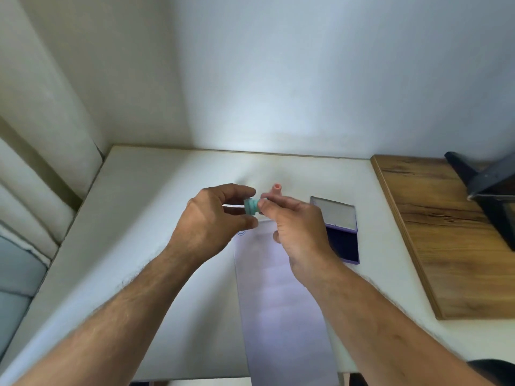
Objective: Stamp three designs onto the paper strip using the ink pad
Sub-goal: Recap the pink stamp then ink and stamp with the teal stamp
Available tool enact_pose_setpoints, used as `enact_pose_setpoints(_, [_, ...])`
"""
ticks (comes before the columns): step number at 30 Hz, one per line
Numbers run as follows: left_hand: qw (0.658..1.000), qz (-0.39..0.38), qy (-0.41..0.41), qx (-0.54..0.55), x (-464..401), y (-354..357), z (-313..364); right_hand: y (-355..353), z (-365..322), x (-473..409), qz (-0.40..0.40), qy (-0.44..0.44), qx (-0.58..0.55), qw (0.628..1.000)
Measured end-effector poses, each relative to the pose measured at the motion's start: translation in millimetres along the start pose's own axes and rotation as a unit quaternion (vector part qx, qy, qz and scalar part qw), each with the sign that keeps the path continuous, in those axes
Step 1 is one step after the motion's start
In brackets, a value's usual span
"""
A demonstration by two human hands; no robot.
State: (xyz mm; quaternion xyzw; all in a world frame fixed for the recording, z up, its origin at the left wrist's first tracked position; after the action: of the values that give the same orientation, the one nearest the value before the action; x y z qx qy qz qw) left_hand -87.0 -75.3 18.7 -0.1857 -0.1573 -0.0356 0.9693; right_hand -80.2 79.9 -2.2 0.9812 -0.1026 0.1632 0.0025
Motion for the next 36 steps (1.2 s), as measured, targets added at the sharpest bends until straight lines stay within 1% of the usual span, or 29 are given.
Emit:
enact_pose_setpoints(3, [1.000, -0.013, 0.017, -0.009, 3, 3, 4, -4, 10, 13, 0.005, 0.068, -0.042, 0.997])
enact_pose_setpoints(6, [0.999, -0.018, 0.026, 0.007, 4, 2, 6, -7, 15, 20, 0.007, 0.119, -0.092, 0.989])
enact_pose_setpoints(10, [0.996, -0.066, 0.051, 0.039, 9, 6, 14, -14, 23, 26, 0.007, 0.135, -0.079, 0.988])
enact_pose_setpoints(14, [0.993, -0.095, 0.065, 0.036, 14, 11, 18, -16, 32, 34, 0.009, 0.151, -0.079, 0.985])
enact_pose_setpoints(18, [0.995, -0.085, 0.060, 0.003, 14, 11, 17, -13, 36, 39, -0.016, 0.161, -0.107, 0.981])
enact_pose_setpoints(20, [0.994, -0.073, 0.076, -0.008, 15, 9, 19, -9, 33, 37, -0.040, 0.149, -0.120, 0.981])
enact_pose_setpoints(22, [0.993, -0.059, 0.104, -0.012, 17, 6, 23, -3, 29, 34, -0.081, 0.139, -0.138, 0.977])
enact_pose_setpoints(25, [0.991, -0.046, 0.124, 0.002, 18, 3, 27, 4, 24, 30, -0.122, 0.149, -0.180, 0.965])
enact_pose_setpoints(28, [0.990, -0.030, 0.138, -0.001, 16, 0, 27, 4, 23, 27, -0.132, 0.158, -0.200, 0.958])
enact_pose_setpoints(32, [0.984, -0.003, 0.178, -0.021, 16, -2, 27, 2, 26, 21, -0.123, 0.158, -0.207, 0.958])
enact_pose_setpoints(36, [0.978, -0.009, 0.206, -0.039, 16, -3, 26, 3, 26, 18, -0.134, 0.168, -0.233, 0.949])
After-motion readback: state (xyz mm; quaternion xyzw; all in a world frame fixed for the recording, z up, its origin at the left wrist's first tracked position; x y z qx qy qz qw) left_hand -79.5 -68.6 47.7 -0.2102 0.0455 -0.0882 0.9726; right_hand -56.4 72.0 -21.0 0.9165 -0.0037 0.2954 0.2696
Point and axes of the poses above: each hand's wrist, its own x-axis away from the middle knuckle, its own y-axis out of the palm, z = x × y, the point moved 7 cm from there along -x, towards the middle knuckle, and after that the axes turned 4 degrees about -y, right-handed, at the moved point
